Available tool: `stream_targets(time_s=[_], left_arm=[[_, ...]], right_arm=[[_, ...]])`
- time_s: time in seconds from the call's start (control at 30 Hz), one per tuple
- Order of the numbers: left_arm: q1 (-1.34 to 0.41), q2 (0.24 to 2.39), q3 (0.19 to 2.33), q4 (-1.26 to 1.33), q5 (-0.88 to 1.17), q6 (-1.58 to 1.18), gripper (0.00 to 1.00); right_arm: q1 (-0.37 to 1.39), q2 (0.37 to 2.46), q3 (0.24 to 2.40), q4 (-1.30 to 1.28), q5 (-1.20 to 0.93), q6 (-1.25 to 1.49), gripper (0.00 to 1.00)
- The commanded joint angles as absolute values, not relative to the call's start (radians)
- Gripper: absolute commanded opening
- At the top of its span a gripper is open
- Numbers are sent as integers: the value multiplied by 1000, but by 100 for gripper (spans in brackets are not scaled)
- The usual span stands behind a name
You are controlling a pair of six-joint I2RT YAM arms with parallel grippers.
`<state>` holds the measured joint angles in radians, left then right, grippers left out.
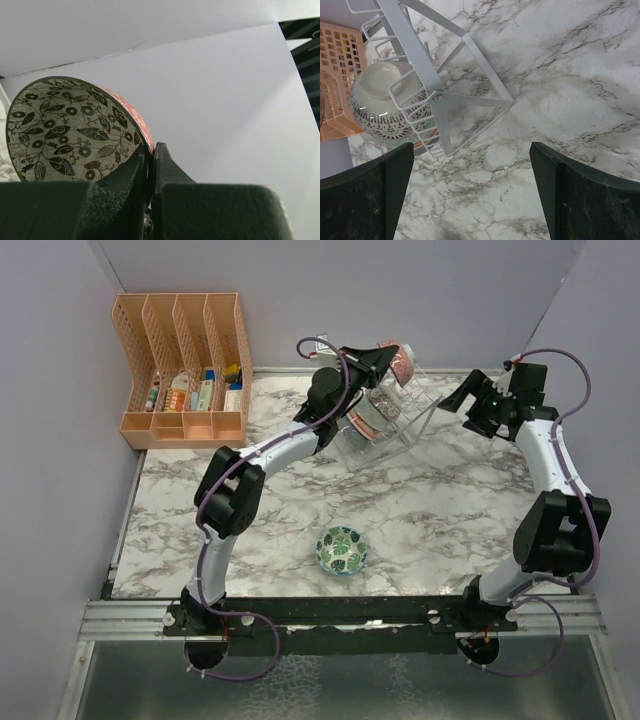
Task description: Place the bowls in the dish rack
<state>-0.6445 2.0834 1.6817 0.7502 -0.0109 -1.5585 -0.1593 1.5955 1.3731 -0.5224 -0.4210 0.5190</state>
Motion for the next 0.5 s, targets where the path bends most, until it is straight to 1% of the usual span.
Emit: stream_targets(time_s=[0.0,0.23,0.47], left_arm=[[-638,2143,1757,875,-93,-1633,0],[-638,2221,1817,927,-66,-1643,0],[-641,2234,1778,985,-69,-1671,0]], right_arm=[[-167,1619,1402,-523,-461,510,100],[-167,1626,1397,-518,-456,505,100],[-167,1630,1386,-511,-453,502,100]])
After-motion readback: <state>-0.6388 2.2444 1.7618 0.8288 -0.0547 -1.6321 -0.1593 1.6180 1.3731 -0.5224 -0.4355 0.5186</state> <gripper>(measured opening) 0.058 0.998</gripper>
